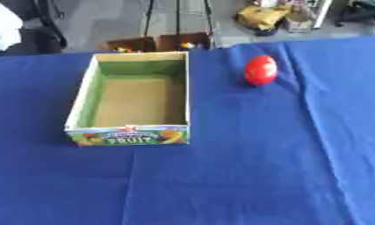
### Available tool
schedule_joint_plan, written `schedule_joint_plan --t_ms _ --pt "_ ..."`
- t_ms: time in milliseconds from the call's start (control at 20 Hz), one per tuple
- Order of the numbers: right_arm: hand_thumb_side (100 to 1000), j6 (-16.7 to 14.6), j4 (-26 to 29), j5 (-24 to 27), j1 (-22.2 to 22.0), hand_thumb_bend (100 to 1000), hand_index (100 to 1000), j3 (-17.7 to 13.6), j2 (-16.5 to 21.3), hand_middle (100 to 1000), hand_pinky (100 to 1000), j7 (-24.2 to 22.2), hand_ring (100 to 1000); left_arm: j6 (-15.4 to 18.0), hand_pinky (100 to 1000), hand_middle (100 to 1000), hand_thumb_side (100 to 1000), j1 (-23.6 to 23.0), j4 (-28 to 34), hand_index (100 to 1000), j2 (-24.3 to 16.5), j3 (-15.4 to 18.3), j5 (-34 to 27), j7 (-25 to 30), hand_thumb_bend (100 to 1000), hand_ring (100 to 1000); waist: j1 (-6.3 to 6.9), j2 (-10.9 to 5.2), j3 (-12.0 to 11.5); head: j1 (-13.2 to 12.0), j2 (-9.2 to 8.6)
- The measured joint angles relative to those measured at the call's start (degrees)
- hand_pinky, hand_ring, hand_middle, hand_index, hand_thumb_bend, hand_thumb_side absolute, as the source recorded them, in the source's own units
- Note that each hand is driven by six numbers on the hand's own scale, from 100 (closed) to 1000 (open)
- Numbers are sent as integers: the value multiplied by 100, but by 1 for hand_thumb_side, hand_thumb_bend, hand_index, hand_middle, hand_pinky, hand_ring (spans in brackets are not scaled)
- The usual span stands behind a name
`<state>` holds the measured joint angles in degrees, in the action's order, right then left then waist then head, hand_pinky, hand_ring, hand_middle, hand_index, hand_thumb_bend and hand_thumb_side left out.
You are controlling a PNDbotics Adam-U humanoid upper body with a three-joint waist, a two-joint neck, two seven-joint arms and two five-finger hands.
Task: Pick up objects on the table and place them in the box.
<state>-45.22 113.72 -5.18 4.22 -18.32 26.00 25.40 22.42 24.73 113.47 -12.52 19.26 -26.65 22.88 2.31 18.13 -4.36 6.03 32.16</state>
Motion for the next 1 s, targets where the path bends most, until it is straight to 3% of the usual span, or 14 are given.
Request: schedule_joint_plan --t_ms 200,350,650,800,1000 --pt "1000 -20 0 -40 -48 100 860 -3 1 790 733 -20 860 -1 676 769 944 0 0 964 0 0 2 -1 100 765 0 0 0 0 0" --pt "1000 -55 0 -177 -119 100 867 -44 109 805 729 -55 860 -3 676 769 944 0 0 964 0 0 7 -3 100 765 -8 -1 8 -2 0" --pt "1000 143 0 -619 -124 100 879 -135 1012 818 723 143 848 -5 677 769 940 0 0 964 0 -1 26 -2 100 765 -40 -17 11 1 2" --pt "1000 449 0 -925 -115 103 886 -142 1590 828 724 229 852 -5 676 769 940 -3 0 963 -3 -22 29 -1 100 764 -46 -30 1 11 4" --pt "1000 1172 0 -1368 -55 177 890 -104 2256 835 722 70 873 -3 675 769 939 -5 0 963 -4 -35 42 4 100 764 -50 -30 -21 38 6"
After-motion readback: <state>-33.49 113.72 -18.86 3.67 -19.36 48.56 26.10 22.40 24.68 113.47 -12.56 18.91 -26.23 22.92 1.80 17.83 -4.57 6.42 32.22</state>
